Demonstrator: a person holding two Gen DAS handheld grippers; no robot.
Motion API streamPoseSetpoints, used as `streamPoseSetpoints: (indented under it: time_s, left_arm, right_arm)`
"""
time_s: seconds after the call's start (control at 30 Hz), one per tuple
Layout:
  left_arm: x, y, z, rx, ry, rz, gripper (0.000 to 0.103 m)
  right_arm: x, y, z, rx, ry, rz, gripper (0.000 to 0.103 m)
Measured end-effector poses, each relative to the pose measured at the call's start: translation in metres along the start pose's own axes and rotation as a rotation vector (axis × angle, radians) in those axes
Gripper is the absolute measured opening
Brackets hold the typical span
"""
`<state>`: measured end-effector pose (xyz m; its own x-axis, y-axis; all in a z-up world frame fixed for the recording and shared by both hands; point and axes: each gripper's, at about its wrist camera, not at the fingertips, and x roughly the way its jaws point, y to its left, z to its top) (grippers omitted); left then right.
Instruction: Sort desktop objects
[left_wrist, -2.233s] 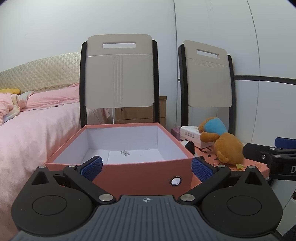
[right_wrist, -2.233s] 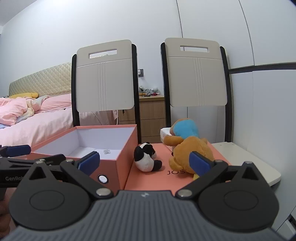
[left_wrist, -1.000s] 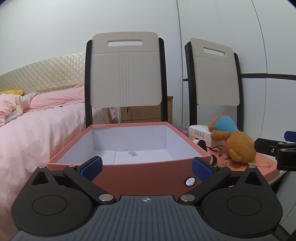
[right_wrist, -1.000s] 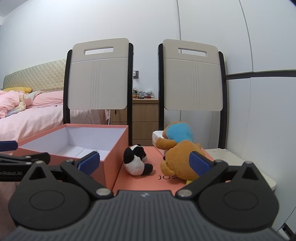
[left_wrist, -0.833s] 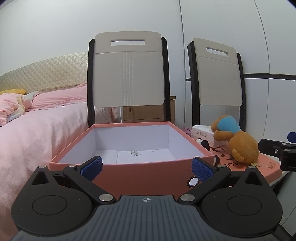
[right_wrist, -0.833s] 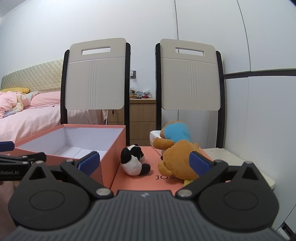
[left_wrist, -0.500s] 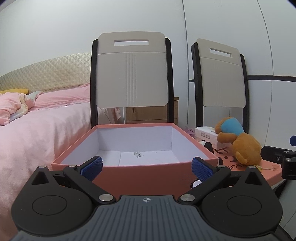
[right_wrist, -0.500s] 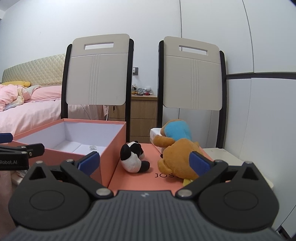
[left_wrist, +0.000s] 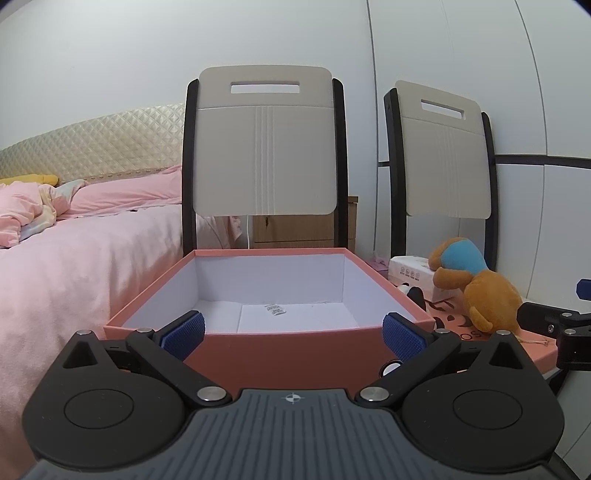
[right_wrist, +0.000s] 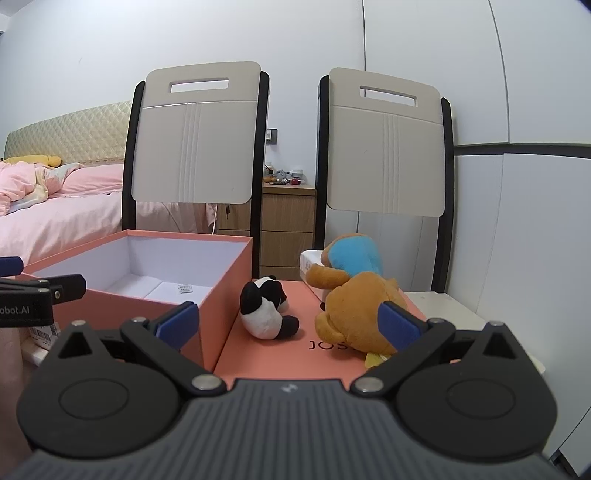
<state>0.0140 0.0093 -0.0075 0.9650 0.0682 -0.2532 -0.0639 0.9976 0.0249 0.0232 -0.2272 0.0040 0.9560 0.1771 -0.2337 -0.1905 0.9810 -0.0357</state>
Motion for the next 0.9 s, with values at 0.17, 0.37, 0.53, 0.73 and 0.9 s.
streamPoseSetpoints:
  time_s: [0.17,0.37,0.53,0.73,0.9]
  left_arm:
    - [0.000,0.000,-0.001,0.002,0.000,-0.004,0.103]
    - [-0.001,-0.001,-0.001,0.002,-0.003,-0.003,0.103]
    - [-0.002,0.000,-0.004,0.000,-0.018,-0.017,0.103]
    - [0.003,0.003,-0.012,-0.005,-0.026,-0.038,0.103]
    - [0.003,0.002,-0.012,-0.002,-0.034,-0.037,0.103]
  right_arm:
    - [-0.001,-0.002,0.000,0.002,0.005,0.003,0.103]
    - [-0.001,-0.005,0.000,0.005,0.008,-0.002,0.103]
    - [-0.003,-0.008,0.001,0.016,0.005,0.006,0.103]
    - [-0.005,-0.011,0.001,0.022,0.005,0.011,0.103]
    - [-0.008,-0.019,0.003,0.016,0.004,0.017,0.103]
